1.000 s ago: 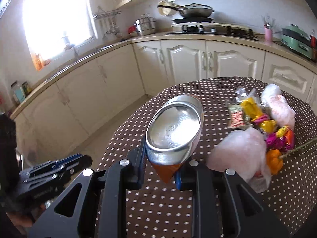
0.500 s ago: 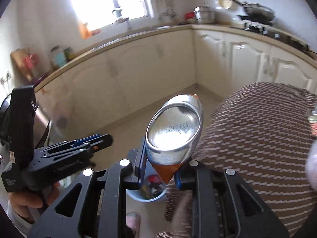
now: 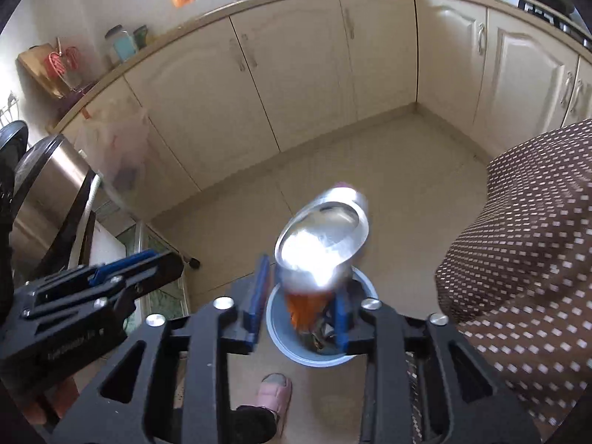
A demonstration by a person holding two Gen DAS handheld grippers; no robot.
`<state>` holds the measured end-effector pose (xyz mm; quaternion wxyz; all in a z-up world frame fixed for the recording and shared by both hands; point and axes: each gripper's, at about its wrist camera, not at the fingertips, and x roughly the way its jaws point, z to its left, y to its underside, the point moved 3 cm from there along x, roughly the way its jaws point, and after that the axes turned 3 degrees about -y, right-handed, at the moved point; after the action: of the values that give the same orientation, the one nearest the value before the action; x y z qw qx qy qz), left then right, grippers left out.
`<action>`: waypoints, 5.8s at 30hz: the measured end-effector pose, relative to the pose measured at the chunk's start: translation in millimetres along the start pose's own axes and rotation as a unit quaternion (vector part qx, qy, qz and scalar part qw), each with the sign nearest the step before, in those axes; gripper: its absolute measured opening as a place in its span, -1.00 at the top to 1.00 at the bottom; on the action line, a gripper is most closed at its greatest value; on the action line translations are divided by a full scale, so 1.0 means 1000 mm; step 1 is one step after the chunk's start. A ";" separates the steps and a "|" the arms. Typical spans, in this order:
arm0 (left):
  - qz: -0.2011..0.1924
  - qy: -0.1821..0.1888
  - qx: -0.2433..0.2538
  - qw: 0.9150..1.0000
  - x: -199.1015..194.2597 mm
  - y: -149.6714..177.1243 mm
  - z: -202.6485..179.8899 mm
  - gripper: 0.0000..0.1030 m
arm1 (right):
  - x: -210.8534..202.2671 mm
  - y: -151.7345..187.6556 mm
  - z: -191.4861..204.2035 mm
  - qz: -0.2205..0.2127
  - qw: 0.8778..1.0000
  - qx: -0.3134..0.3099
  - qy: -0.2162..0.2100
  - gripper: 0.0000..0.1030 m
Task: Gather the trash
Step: 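Carry wrapper and can over the blue bin and open both tools, then grasp the white plastic bag with the left tool while the right tool grasps the green stick, then carry bag and stick over the blue bin and open both tools, then move both tools back over the table toward the remaining trash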
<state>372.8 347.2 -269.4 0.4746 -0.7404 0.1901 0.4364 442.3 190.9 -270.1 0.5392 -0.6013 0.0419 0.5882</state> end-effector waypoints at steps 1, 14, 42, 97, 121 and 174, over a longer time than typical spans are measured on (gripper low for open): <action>0.001 -0.001 0.000 1.000 0.003 -0.002 0.001 0.44 | 0.001 -0.002 -0.001 -0.002 1.000 0.000 0.004 0.07; -0.053 0.045 0.058 0.996 -0.064 -0.004 -0.082 0.35 | -0.137 -0.003 -0.028 -0.117 0.989 0.004 0.089 -0.02; -0.018 0.204 0.335 0.919 -0.108 0.120 -0.464 0.09 | -0.393 0.165 -0.269 -0.205 0.922 0.204 0.258 -0.17; -0.092 0.197 0.164 0.962 -0.168 0.051 -0.235 0.74 | -0.302 0.050 -0.105 -0.190 0.975 0.067 0.098 0.94; 0.010 0.038 -0.004 0.999 -0.004 0.029 -0.010 0.74 | -0.064 0.026 -0.018 -0.016 1.000 0.006 0.008 0.94; -0.035 0.048 -0.009 0.998 -0.067 0.008 -0.039 0.15 | -0.115 -0.003 -0.003 -0.081 0.994 -0.018 0.074 0.20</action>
<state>348.5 300.1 -211.9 0.4729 -0.7711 0.1831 0.3850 411.4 122.6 -182.9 0.5694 -0.6543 0.0217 0.4973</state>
